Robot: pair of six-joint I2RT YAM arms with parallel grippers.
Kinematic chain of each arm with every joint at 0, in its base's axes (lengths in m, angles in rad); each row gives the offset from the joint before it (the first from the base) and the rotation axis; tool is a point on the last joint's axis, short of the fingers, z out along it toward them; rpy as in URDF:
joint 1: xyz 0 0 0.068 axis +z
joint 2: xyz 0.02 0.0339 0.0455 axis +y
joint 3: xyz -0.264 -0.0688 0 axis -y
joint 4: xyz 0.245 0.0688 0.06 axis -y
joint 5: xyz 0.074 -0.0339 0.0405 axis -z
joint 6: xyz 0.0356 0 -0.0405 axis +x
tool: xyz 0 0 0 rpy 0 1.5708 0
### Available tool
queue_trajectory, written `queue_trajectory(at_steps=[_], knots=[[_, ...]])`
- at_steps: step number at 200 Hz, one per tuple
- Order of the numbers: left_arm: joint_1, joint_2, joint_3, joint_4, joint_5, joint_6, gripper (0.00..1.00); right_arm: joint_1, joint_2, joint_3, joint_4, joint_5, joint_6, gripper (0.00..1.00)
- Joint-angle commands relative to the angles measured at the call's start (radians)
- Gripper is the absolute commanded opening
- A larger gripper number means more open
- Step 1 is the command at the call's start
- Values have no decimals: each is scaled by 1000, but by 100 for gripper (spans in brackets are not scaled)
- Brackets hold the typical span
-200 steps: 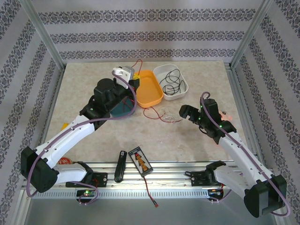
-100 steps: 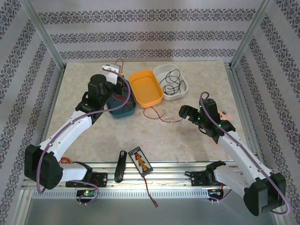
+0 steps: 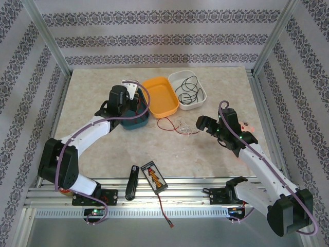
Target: Untangle the cables
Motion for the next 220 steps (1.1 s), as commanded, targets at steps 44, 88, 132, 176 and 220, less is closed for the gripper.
queue_trajectory(at_steps=[44,88,132,176,220], knots=[[11,170,86,-188,-85,-35,0,6,-17,-9,-12,20,19,98],[11,248,130,-224,-58,-102,0,6,-34,-8,-27,29,19,98],[4,264,139,-274,3,-147,9,5,-47,-13,-35,42,18,98],[-1,230,120,-282,16,-176,36,5,-41,-11,-32,35,18,98],[-2,184,111,-294,-5,-188,41,5,-50,-13,-39,43,22,98]])
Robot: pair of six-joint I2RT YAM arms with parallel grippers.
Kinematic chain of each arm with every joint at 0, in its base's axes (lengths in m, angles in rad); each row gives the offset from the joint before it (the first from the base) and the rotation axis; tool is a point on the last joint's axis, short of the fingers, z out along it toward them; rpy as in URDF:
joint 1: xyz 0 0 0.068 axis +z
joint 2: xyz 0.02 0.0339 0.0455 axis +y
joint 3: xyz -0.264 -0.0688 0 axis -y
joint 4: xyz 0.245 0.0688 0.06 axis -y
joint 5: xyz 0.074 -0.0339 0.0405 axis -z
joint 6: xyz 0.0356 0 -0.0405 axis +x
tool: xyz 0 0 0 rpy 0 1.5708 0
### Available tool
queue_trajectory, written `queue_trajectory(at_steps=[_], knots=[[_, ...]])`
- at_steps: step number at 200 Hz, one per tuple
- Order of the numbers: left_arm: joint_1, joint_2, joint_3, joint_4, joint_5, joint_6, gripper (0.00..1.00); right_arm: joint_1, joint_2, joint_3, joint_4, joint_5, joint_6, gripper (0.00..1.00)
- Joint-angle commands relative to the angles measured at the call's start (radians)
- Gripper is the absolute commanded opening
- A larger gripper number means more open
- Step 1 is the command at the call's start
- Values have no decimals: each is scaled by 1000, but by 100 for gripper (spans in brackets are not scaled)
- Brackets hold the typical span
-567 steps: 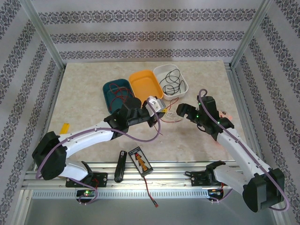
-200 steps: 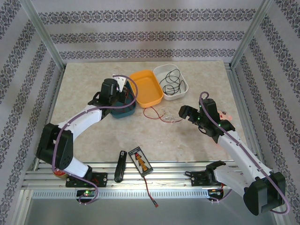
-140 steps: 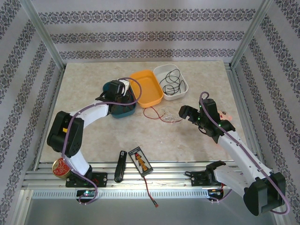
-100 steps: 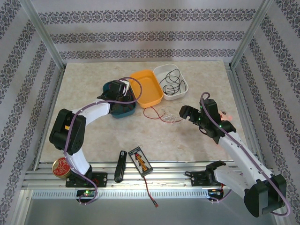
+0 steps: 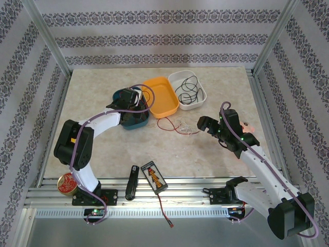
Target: Untangle the cables
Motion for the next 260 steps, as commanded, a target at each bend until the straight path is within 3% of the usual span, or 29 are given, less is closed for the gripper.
queue_trajectory(at_steps=[1,90,132,151,197,260], knots=[[-1,-52,-4,-43,-10,-20,41,4,-17,-13,-12,28,8,98],[-2,53,74,-67,39,33,44,6,-40,-21,-20,33,8,98],[-1,90,87,-72,2,19,43,4,-45,-21,-21,35,7,98],[-1,100,94,-80,-39,3,36,4,-43,-21,-21,36,7,98],[-1,65,67,-91,-98,-100,0,5,-36,-19,-15,35,8,98],[1,43,46,-162,-83,-250,0,4,-13,-12,-1,28,3,98]])
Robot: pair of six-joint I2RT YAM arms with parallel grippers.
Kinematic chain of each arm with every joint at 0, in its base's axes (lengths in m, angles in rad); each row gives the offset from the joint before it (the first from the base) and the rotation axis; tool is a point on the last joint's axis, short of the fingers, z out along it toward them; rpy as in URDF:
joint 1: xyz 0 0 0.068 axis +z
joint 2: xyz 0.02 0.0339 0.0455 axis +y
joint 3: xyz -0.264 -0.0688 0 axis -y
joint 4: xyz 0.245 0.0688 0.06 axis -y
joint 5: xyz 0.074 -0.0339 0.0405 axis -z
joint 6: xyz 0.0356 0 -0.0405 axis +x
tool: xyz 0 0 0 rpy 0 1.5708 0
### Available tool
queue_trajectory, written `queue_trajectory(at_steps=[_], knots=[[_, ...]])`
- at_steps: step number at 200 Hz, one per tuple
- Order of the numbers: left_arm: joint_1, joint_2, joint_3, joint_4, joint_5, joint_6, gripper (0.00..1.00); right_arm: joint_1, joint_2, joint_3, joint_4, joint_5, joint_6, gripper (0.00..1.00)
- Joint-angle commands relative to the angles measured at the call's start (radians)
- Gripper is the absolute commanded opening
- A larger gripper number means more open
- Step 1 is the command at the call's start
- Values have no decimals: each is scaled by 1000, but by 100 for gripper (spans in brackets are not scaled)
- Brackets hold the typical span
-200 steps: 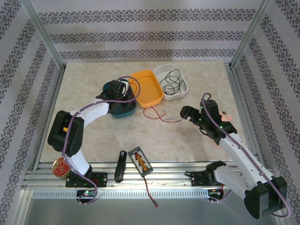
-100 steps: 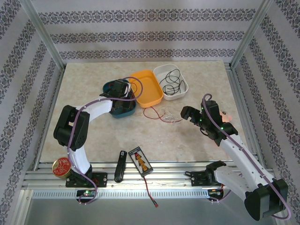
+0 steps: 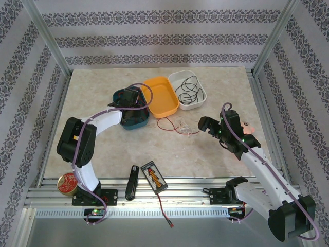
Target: Untangle the cables
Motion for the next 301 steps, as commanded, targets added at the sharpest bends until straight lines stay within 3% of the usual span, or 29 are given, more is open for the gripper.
queue_trajectory(at_steps=[1,92,147,181,202,267,279,301], knots=[[1,-7,6,-88,-2,-80,0,4,9,-2,7,13,0,98],[2,156,144,-255,80,-64,0,2,-17,-22,6,30,-4,98],[2,111,165,-342,38,-18,0,1,-17,-26,9,32,-2,98],[2,69,190,-461,4,29,17,-1,-11,-24,15,32,-5,98],[1,15,176,-474,-6,37,38,-1,-8,-26,17,32,-7,98],[1,-61,182,-329,-12,22,41,-1,-14,-37,22,29,-4,98],[2,-49,190,-278,-1,24,45,-2,-15,-38,23,27,-4,98],[2,18,252,-243,22,43,43,-3,-19,-39,21,26,-2,98]])
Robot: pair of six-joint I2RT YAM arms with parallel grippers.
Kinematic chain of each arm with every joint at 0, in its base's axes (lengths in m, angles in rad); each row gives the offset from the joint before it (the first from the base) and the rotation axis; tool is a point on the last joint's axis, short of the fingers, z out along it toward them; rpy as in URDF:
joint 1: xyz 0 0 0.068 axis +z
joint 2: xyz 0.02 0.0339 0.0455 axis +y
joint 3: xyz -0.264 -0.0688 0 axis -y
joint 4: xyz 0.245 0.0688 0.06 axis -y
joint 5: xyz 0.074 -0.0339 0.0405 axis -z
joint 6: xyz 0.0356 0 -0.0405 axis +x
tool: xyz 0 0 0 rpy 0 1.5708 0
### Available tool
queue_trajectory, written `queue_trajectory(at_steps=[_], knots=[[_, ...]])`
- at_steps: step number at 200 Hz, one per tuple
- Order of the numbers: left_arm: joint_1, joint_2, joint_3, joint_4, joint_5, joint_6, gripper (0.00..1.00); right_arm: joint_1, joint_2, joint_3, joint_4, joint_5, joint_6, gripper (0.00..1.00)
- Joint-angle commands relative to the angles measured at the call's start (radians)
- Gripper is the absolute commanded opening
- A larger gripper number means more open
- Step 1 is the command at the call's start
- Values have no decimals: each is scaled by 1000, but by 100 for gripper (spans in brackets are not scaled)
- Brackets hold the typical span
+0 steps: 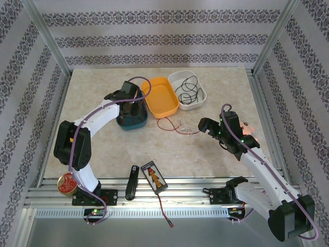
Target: Untangle the cables
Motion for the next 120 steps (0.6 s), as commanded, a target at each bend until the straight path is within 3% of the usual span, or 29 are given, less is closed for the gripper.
queue_trajectory(at_steps=[1,34,120], knots=[[2,60,83,91,7,31,42,-3,-16,-14,10,19,-2,98],[1,170,198,36,1,66,38,-3,-34,-14,-13,31,-5,98],[7,250,237,17,3,86,34,-19,-45,-23,-16,29,-1,98]])
